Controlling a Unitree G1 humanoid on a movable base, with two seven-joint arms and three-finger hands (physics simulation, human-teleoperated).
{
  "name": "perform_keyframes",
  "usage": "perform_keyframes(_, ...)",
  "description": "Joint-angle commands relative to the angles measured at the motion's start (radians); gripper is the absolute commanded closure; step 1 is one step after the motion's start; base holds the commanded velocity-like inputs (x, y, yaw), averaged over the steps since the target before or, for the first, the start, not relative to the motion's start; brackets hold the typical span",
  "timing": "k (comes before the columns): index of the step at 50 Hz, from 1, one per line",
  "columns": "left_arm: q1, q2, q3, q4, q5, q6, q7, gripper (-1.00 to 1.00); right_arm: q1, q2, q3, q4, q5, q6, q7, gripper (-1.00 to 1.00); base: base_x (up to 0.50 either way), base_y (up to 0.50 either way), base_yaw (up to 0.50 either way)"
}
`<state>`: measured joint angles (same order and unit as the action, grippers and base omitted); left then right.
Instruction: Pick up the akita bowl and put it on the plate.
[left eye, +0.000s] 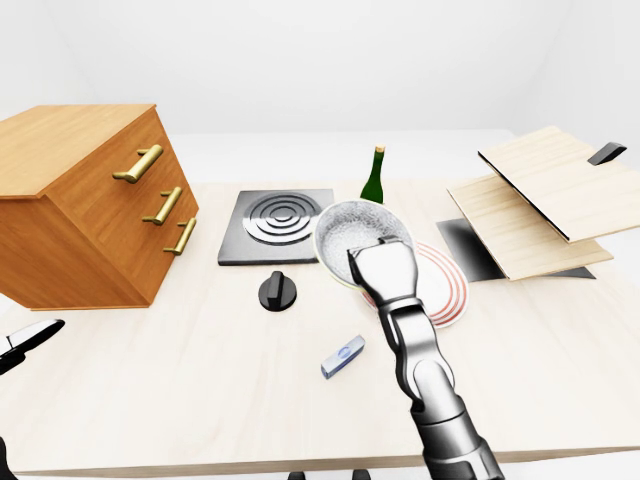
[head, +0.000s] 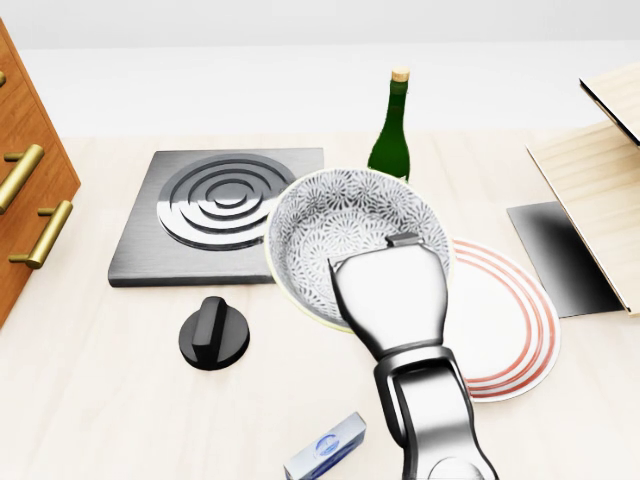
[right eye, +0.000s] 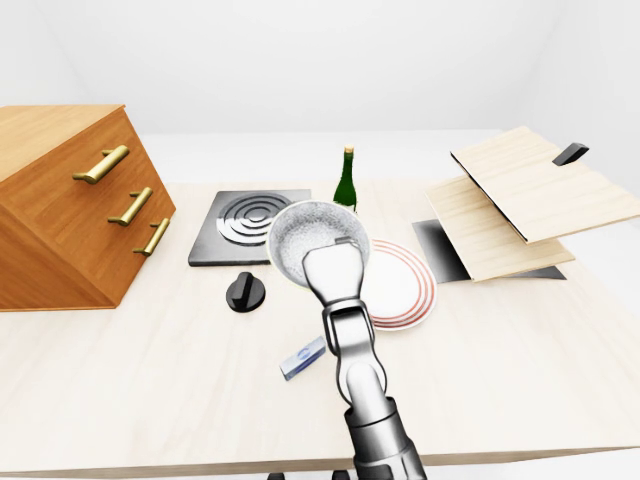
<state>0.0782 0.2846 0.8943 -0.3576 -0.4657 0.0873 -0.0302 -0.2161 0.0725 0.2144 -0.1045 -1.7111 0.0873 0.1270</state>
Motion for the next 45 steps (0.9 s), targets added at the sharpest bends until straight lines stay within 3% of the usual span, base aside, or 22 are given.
perform_keyframes(1,0.000,0.001,-0.001,0.000,0.001,0.000,0.002,-1.00,-0.026,-0.068,-0.090,-0.032,-0.024,0.000,-0.013,1.00,0.00,0.00,0.00)
perform_keyframes(15,0.000,-0.001,-0.002,0.000,0.006,0.000,0.002,-1.00,-0.016,-0.143,-0.185,-0.007,0.019,0.000,-0.018,1.00,0.00,0.00,0.00)
perform_keyframes(36,0.000,-0.003,-0.007,0.012,0.011,0.000,-0.001,-1.00,-0.020,-0.197,-0.219,-0.025,0.004,0.000,-0.009,1.00,0.00,0.00,0.00)
perform_keyframes(45,-0.001,-0.001,-0.007,0.015,0.008,0.000,0.002,-1.00,-0.011,-0.187,-0.219,-0.033,-0.008,0.000,0.006,1.00,0.00,0.00,0.00)
